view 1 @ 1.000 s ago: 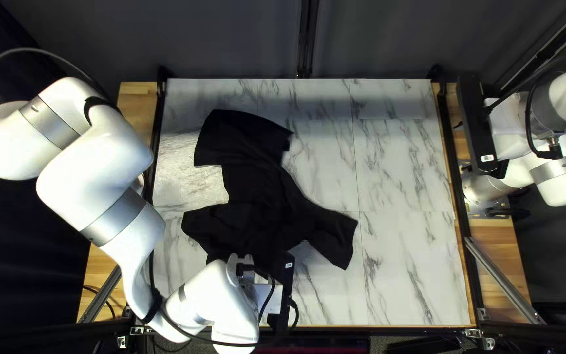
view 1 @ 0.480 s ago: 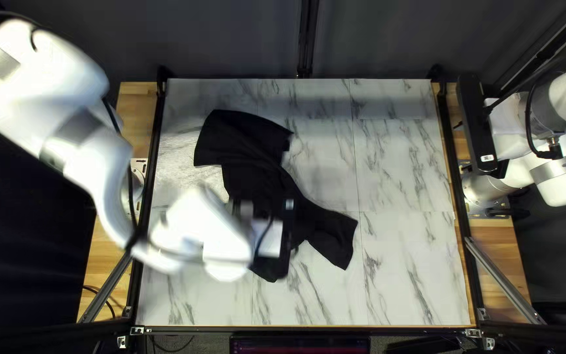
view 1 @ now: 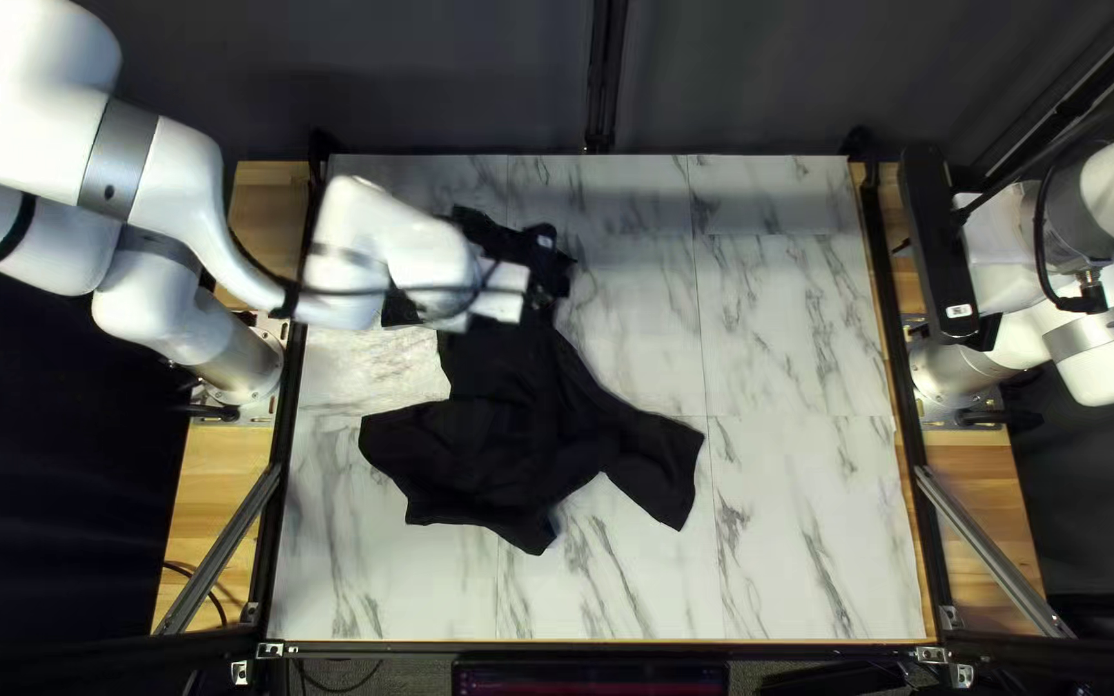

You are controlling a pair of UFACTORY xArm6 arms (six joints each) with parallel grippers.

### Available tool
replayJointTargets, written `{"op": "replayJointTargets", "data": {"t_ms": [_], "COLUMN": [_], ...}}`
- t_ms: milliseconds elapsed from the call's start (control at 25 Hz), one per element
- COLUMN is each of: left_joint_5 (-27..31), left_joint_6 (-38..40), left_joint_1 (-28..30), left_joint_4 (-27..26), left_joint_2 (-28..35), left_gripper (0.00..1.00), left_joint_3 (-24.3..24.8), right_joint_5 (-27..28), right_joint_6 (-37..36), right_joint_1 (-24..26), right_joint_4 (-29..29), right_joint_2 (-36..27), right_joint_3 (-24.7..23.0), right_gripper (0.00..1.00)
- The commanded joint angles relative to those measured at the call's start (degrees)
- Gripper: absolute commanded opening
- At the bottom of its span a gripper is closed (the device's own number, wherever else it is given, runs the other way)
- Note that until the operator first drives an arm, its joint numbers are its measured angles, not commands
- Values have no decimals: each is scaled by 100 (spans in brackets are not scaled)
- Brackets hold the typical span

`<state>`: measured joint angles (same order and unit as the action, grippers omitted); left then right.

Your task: Fold t-shirt

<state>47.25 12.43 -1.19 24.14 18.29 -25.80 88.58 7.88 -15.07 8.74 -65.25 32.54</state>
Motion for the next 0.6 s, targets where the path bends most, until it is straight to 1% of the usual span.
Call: {"op": "replayJointTargets", "data": {"t_ms": [40,200,360,480,520,560,600], "left_joint_5": [-332,-959,-1361,-1525,-1556,-1585,-1609], "left_joint_6": [982,1608,1805,1813,1790,1754,1725], "left_joint_1": [266,112,-147,-287,-328,-383,-431], "left_joint_4": [339,735,952,1010,1009,1017,1025], "left_joint_2": [-124,-521,-781,-905,-940,-987,-1027], "left_gripper": [100,100,100,100,98,87,80], "left_joint_3": [326,548,614,594,569,536,509], "right_joint_5": [0,0,0,0,0,0,0], "right_joint_6": [0,0,0,0,0,0,0], "right_joint_1": [0,0,0,0,0,0,0], "right_joint_4": [0,0,0,0,0,0,0], "right_joint_2": [0,0,0,0,0,0,0], "right_joint_3": [0,0,0,0,0,0,0], "right_gripper": [100,100,100,100,100,100,100]}}
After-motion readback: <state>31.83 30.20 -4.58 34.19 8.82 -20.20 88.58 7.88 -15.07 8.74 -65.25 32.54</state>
